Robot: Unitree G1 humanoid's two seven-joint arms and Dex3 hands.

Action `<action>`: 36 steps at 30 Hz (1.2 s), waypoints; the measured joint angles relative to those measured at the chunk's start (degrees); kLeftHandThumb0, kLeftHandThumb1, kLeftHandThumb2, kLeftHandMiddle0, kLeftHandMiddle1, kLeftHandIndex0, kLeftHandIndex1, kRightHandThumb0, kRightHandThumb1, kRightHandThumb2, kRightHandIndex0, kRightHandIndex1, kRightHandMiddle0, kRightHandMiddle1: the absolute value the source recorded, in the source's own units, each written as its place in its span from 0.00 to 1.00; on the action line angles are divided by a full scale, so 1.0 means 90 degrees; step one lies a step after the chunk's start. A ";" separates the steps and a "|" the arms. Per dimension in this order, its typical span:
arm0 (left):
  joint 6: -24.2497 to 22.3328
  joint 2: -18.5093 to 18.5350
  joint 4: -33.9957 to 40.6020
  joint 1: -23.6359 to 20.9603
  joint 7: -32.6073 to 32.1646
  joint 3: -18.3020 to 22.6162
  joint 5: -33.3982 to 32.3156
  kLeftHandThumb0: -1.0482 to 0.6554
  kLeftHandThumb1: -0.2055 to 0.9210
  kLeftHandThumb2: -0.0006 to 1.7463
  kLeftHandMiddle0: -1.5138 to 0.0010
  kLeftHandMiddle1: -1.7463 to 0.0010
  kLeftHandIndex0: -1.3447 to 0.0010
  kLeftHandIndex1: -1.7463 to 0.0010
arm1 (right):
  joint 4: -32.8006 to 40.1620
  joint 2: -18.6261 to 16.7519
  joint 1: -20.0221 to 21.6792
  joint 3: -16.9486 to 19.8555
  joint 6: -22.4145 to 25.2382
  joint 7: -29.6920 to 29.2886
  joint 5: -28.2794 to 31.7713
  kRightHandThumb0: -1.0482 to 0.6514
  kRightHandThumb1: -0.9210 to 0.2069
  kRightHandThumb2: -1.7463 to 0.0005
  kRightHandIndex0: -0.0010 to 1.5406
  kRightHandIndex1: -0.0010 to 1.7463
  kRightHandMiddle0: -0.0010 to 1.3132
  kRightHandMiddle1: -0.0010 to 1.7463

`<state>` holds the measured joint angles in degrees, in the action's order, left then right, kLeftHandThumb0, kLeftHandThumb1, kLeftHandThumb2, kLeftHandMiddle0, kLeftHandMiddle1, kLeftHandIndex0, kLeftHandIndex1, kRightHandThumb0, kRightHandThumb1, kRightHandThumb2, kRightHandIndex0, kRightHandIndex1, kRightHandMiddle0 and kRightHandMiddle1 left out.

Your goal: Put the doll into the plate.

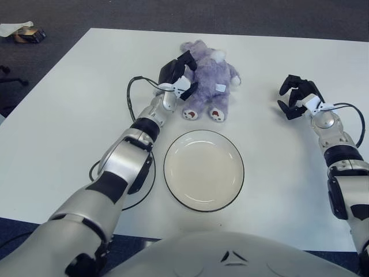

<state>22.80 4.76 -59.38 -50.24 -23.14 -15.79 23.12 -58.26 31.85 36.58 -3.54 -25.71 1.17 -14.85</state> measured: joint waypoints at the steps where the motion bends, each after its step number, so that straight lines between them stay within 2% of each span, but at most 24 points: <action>1: -0.0025 0.0020 0.0249 0.0151 0.0137 0.0023 -0.0044 0.61 0.20 0.94 0.45 0.04 0.53 0.00 | -0.0019 -0.0001 0.0020 -0.0023 0.0000 -0.0002 -0.0001 0.61 0.71 0.13 0.50 0.97 0.41 1.00; 8: -0.0323 0.0105 0.1587 0.0947 0.0959 0.0170 -0.0296 0.61 0.17 0.96 0.44 0.02 0.52 0.00 | -0.0150 0.0002 0.0096 -0.0082 0.0000 -0.0003 -0.0001 0.61 0.69 0.14 0.49 0.97 0.39 1.00; 16: -0.0677 0.0112 0.2499 0.1413 0.1422 0.0261 -0.0375 0.61 0.16 0.98 0.43 0.01 0.51 0.00 | -0.0246 0.0029 0.0181 -0.0267 -0.0001 -0.0087 -0.0133 0.61 0.68 0.14 0.49 0.98 0.38 1.00; 23: -0.0711 0.0099 0.2883 0.1582 0.1627 0.0270 -0.0414 0.61 0.12 1.00 0.40 0.03 0.49 0.00 | -0.0257 0.0031 0.0248 -0.0413 0.0000 -0.0144 -0.0261 0.61 0.66 0.15 0.47 1.00 0.37 1.00; 31: -0.0706 0.0041 0.2997 0.1633 0.1723 0.0275 -0.0490 0.61 0.12 1.00 0.41 0.02 0.49 0.00 | -0.0296 -0.0029 0.0380 -0.0646 0.0088 -0.0319 -0.0464 0.61 0.65 0.17 0.46 1.00 0.38 0.96; 36: -0.0562 -0.0051 0.2897 0.1628 0.1729 0.0301 -0.0558 0.61 0.13 1.00 0.42 0.01 0.49 0.00 | -0.0358 -0.0151 0.0535 -0.0879 0.0082 -0.0654 -0.0727 0.61 0.57 0.22 0.43 1.00 0.32 0.97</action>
<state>17.74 4.31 -33.30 -35.60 -7.58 -13.08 18.10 -61.48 30.49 41.39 -11.46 -24.97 -4.72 -21.39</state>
